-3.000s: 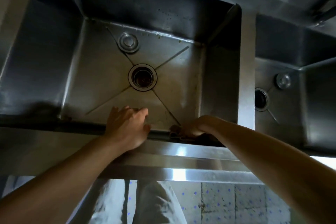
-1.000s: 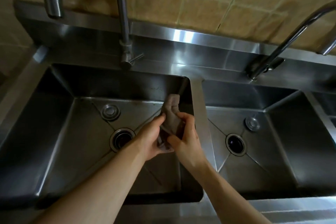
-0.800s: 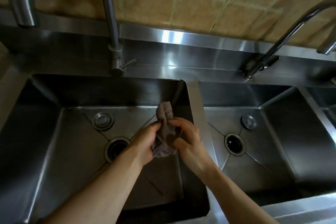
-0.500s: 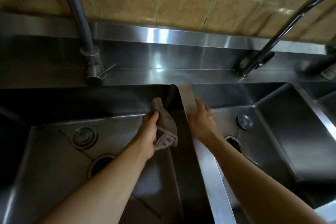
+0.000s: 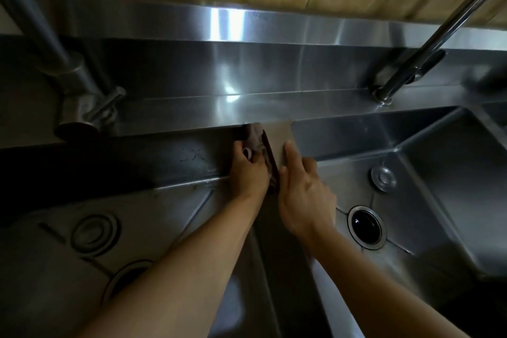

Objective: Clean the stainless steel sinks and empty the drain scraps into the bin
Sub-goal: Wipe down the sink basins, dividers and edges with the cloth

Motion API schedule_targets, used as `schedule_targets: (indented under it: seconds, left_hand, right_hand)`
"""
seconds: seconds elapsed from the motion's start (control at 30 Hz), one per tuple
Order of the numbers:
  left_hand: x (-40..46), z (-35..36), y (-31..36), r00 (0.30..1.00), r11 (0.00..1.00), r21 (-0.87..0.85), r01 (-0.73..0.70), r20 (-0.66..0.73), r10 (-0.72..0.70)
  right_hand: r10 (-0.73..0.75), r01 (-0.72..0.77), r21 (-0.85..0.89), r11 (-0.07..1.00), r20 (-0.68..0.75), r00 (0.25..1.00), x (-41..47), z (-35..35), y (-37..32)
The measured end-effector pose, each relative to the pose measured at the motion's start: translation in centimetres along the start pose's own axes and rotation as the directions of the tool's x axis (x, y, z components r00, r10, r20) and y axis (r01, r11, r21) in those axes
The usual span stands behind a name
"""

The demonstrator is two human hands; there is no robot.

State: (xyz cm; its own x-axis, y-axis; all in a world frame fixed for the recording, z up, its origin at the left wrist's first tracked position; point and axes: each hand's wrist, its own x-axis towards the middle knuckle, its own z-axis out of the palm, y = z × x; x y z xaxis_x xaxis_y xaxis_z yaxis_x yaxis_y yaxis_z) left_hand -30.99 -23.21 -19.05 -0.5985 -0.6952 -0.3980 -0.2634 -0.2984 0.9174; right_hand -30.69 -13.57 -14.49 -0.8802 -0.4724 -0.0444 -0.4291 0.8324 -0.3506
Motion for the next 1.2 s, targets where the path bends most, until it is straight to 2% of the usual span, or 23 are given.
schedule_targets:
  seconds: [0.1, 0.23, 0.4, 0.5, 0.6, 0.77, 0.9, 0.97, 1.07, 1.13, 1.2]
  left_hand:
    - [1.3, 0.5, -1.7, 0.999, 1.0, 0.012, 0.006, -0.052, -0.005]
    - [2.8, 0.8, -4.8, 0.992, 0.995, 0.008, 0.1, -0.077, -0.1]
    - [4.3, 0.4, -8.8, 0.969, 0.95, 0.193, 0.246, -0.067, -0.237]
    - [4.9, 0.2, -9.6, 0.973, 0.934, 0.271, 0.232, -0.059, -0.224]
    - [4.9, 0.1, -9.0, 0.965, 0.94, 0.22, 0.26, -0.03, -0.26]
    - [-0.1, -0.4, -6.0, 0.989, 0.988, -0.08, 0.134, 0.072, -0.128]
    - [-4.1, -1.2, -3.4, 0.989, 0.996, -0.091, -0.014, 0.144, 0.027]
    - [-5.4, -1.4, -2.9, 0.987, 0.998, -0.062, -0.033, 0.155, 0.042]
    - [-5.8, -1.2, -3.2, 0.989, 0.999, -0.009, -0.051, 0.136, 0.052]
    - [-5.1, -0.7, -4.4, 0.995, 1.0, -0.002, -0.008, 0.101, 0.008]
    - [-4.0, -0.2, -6.1, 0.994, 0.995, 0.02, 0.094, 0.063, -0.095]
  right_hand:
    - [0.005, -0.005, -0.01, 1.0, -0.005, 1.0, 0.0, 0.1, 0.1]
    - [0.009, -0.009, -0.02, 1.0, 0.0, 1.0, 0.1, 0.2, 0.2]
    - [0.035, -0.035, -0.07, 0.997, -0.007, 0.999, 0.0, 0.4, 0.4]
    - [0.017, -0.019, -0.073, 0.997, -0.023, 1.0, 0.1, 0.4, 0.4]
    - [0.019, -0.019, -0.053, 0.998, -0.012, 1.0, 0.4, 0.4, 0.4]
    - [0.055, -0.054, -0.007, 0.998, 0.019, 0.998, 0.2, 0.1, 0.4]
    - [0.073, -0.079, 0.095, 0.992, 0.061, 0.995, 0.0, -0.3, 0.0]
    - [0.055, -0.074, 0.184, 0.98, 0.106, 0.993, 0.0, -1.0, 0.3]
    - [0.013, -0.054, 0.141, 0.989, 0.277, 0.961, -0.3, -2.5, 1.8]
    - [-0.005, -0.031, 0.11, 0.993, 0.311, 0.95, -1.0, -2.4, 2.7]
    - [-0.02, -0.023, 0.168, 0.985, 0.25, 0.968, -1.8, -1.6, 3.2]
